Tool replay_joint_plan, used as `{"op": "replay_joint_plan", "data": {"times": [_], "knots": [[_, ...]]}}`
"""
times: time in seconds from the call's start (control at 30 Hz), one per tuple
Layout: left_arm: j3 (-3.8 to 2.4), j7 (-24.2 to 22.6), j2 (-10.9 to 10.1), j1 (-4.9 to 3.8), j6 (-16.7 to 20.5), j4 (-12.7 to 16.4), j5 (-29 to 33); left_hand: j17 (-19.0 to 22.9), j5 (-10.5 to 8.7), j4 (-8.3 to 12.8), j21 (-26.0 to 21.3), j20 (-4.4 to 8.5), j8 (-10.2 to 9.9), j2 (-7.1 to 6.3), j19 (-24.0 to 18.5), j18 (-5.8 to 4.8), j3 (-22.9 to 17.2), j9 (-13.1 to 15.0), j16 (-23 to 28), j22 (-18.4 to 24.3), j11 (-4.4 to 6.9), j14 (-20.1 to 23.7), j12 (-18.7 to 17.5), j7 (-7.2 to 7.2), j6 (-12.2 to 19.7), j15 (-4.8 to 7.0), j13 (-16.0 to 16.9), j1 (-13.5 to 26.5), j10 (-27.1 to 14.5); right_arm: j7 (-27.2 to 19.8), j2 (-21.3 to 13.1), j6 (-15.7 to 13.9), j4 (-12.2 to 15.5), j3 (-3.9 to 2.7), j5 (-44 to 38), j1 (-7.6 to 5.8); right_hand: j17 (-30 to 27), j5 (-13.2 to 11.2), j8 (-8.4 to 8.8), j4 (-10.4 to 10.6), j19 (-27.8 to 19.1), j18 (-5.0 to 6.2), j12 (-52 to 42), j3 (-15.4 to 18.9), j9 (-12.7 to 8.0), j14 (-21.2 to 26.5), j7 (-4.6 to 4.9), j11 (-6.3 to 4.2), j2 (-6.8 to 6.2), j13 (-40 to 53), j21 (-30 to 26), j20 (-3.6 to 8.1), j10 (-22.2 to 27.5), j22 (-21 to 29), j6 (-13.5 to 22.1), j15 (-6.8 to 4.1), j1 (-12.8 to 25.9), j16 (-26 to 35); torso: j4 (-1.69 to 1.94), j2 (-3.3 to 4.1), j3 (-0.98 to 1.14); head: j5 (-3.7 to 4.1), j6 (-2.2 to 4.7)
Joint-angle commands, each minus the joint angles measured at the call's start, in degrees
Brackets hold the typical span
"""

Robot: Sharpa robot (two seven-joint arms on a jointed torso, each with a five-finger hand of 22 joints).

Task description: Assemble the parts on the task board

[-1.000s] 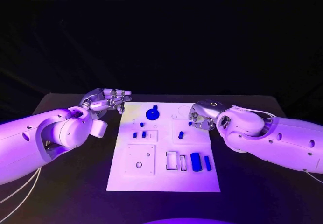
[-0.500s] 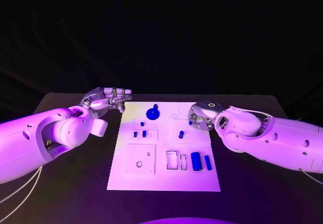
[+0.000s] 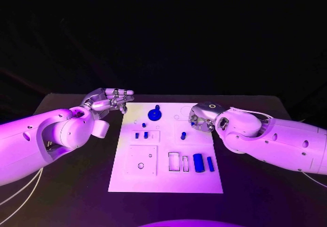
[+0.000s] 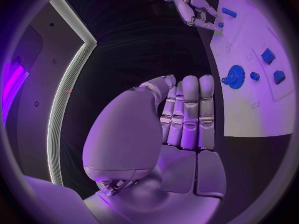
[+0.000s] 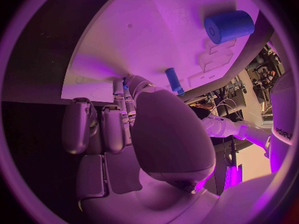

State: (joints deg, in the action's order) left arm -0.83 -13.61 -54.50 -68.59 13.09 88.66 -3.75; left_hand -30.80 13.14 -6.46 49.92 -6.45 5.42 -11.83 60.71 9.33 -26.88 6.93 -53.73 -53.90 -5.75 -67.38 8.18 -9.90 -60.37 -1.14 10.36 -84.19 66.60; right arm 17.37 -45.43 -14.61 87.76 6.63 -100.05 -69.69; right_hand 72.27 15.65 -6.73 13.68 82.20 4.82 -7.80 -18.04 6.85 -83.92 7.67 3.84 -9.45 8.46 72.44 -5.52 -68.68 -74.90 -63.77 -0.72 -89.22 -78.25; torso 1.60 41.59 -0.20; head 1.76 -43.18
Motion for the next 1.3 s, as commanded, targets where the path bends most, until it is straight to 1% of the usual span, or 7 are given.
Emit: {"op": "replay_joint_plan", "data": {"times": [0.03,0.4,0.57,0.87,1.1,1.2,1.3], "knots": [[-0.03,0.03,0.1,-0.07,-1.21,0.12,0.01,0.1,-0.18,0.35,0.13,-0.02,-0.03,0.28,-0.04,0.56,0.11,-0.05,0.23,0.02,-0.15,0.2,0.19,-0.17,0.09,-0.16,0.07,-0.13,-0.42,-0.86,0.19,1.55,-0.07,0.26,0.44,0.47,0.09,0.26,0.2,-0.19,0.2,-1.21,0.19,-0.66,0.14,-2.7,-0.02,-0.05,0.11,-0.17,0.46,0.16,-0.8,-7.66,-0.78,0.03,0.75,-0.39,0.0,-0.05,-0.04,-0.11,-0.14],[-0.03,0.57,0.09,-0.07,-1.3,0.03,-0.32,0.13,-0.17,0.56,0.13,-0.01,-0.02,0.38,0.11,0.56,0.25,-0.11,0.03,0.01,-0.18,-0.04,0.35,-0.23,0.15,-0.16,0.1,-0.23,-0.55,-0.37,-0.05,-0.36,0.03,0.26,0.37,0.59,0.44,-1.09,-0.38,-2.33,1.0,-1.57,0.19,-3.82,0.8,-2.78,-0.63,-0.74,0.96,-0.36,2.38,0.64,-3.23,-8.8,-2.91,-0.55,0.58,-0.82,-0.03,-0.09,-0.03,-0.06,-0.2],[-0.03,0.76,0.07,-0.07,-1.27,-0.08,-0.4,0.18,-0.14,0.77,0.09,0.0,-0.02,0.48,0.17,0.57,0.26,-0.16,-0.06,0.04,-0.2,-0.12,0.45,-0.27,0.22,-0.16,0.1,-0.42,-0.69,-0.57,-0.33,-2.55,0.17,0.25,0.37,0.61,0.15,-1.0,0.06,-3.22,1.04,-1.62,0.94,-5.07,0.82,-2.7,-0.41,-0.51,0.46,-0.68,2.56,0.67,-2.97,-9.02,-2.56,-0.45,1.12,-0.7,-0.02,-0.08,-0.01,0.02,-0.21],[-0.03,0.93,0.09,-0.07,-1.2,-0.43,-0.43,0.22,-0.13,0.92,-0.01,0.01,-0.04,0.52,0.15,0.59,0.27,-0.2,-0.09,0.12,-0.24,-0.13,0.51,-0.32,0.3,-0.17,0.1,-0.53,-0.81,-1.09,-1.16,-5.07,1.23,0.18,0.55,0.58,0.13,-1.1,0.2,-3.52,1.07,-1.65,1.27,-5.61,0.87,-2.68,-0.32,-0.46,0.14,-0.83,2.69,0.61,-2.93,-9.15,-2.56,-0.35,1.65,-0.72,-0.06,-0.11,-0.04,-0.01,-0.07],[-0.03,1.09,0.19,-0.07,-1.21,-0.7,-0.43,0.24,-0.13,0.97,-0.04,0.01,-0.06,0.52,0.16,0.59,0.3,-0.23,-0.1,0.15,-0.27,-0.12,0.53,-0.36,0.37,-0.18,0.09,-0.54,-0.9,-1.15,-2.55,-6.33,3.26,-0.09,1.0,0.35,0.16,-1.19,0.22,-3.67,1.18,-1.71,1.35,-5.86,0.92,-2.69,-0.33,-0.47,-0.02,-0.87,2.96,0.59,-3.07,-9.3,-2.64,-0.34,1.97,-0.77,-0.03,-0.12,-0.04,0.01,0.03],[-0.03,1.14,0.22,-0.07,-1.21,-0.78,-0.43,0.24,-0.13,0.97,-0.04,0.01,-0.06,0.52,0.16,0.59,0.3,-0.23,-0.1,0.15,-0.27,-0.12,0.53,-0.36,0.37,-0.18,0.09,-0.54,-0.9,-0.97,-3.72,-6.45,5.1,-0.26,1.38,0.14,0.15,-1.22,0.23,-3.75,1.22,-1.73,1.38,-5.98,0.95,-2.69,-0.35,-0.49,-0.11,-0.88,3.06,0.58,-3.18,-9.36,-2.7,-0.34,2.13,-0.77,0.0,-0.18,-0.07,-0.08,0.02],[-0.02,1.16,0.24,-0.07,-1.18,-0.82,-0.43,0.24,-0.13,0.97,-0.04,0.01,-0.06,0.52,0.16,0.59,0.3,-0.23,-0.1,0.15,-0.27,-0.12,0.53,-0.36,0.37,-0.18,0.09,-0.54,-0.9,-0.82,-4.84,-6.73,7.36,-0.42,1.69,-0.05,0.17,-1.25,0.22,-3.82,1.26,-1.74,1.4,-6.08,0.98,-2.69,-0.38,-0.51,-0.18,-0.89,3.15,0.58,-3.27,-9.41,-2.76,-0.35,2.26,-0.79,-0.07,-0.11,-0.03,-0.27,0.06]]}}
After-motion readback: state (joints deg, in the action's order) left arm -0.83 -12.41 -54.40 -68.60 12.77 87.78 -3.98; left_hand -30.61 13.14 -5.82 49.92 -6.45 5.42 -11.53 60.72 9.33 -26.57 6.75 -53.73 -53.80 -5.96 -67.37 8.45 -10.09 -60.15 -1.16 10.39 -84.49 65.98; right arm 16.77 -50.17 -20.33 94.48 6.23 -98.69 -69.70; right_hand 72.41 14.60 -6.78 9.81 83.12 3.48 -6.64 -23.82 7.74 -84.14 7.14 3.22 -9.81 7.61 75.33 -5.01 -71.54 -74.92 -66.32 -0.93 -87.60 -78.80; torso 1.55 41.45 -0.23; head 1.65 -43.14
